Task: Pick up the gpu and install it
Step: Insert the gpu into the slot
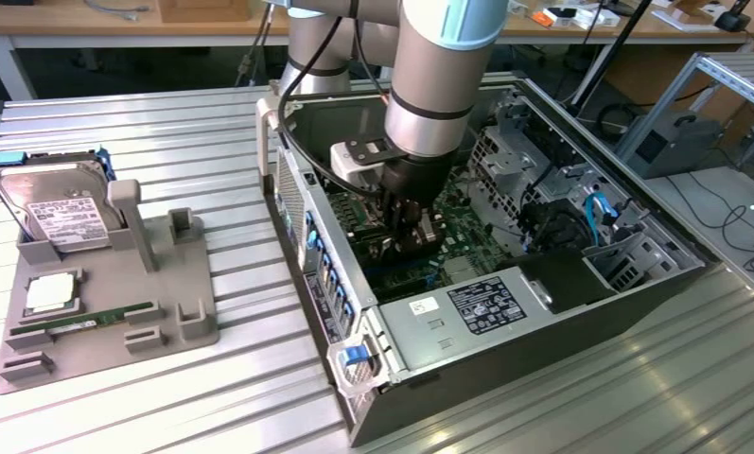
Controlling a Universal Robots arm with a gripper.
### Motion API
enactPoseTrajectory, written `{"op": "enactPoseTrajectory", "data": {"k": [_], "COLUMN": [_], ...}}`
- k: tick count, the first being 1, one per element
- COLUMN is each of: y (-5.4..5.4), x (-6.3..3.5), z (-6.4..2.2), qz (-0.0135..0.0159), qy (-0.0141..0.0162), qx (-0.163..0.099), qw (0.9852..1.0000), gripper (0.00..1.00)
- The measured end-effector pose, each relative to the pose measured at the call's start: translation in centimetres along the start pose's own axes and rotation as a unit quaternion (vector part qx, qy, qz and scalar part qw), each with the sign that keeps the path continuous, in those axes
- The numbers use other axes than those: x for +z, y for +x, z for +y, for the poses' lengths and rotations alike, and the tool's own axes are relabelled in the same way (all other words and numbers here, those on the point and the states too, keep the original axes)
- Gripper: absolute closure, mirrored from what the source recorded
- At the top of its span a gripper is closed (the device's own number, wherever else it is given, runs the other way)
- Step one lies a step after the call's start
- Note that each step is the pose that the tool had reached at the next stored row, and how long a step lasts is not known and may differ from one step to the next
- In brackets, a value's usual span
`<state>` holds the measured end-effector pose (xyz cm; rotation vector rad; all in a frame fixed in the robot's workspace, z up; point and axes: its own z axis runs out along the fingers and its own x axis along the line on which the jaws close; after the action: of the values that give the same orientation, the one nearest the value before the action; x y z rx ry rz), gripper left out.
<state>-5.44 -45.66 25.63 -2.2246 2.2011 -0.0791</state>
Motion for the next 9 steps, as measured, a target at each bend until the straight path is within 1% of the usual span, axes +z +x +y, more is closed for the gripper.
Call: {"op": "enactPoseTrajectory", "data": {"k": [9], "y": [-0.01], "x": [0.22], "z": [-0.05], "qz": [-0.0002], "qy": [0.0001], "qx": [0.000], "qw": [1.0000], "gripper": [0.73]}}
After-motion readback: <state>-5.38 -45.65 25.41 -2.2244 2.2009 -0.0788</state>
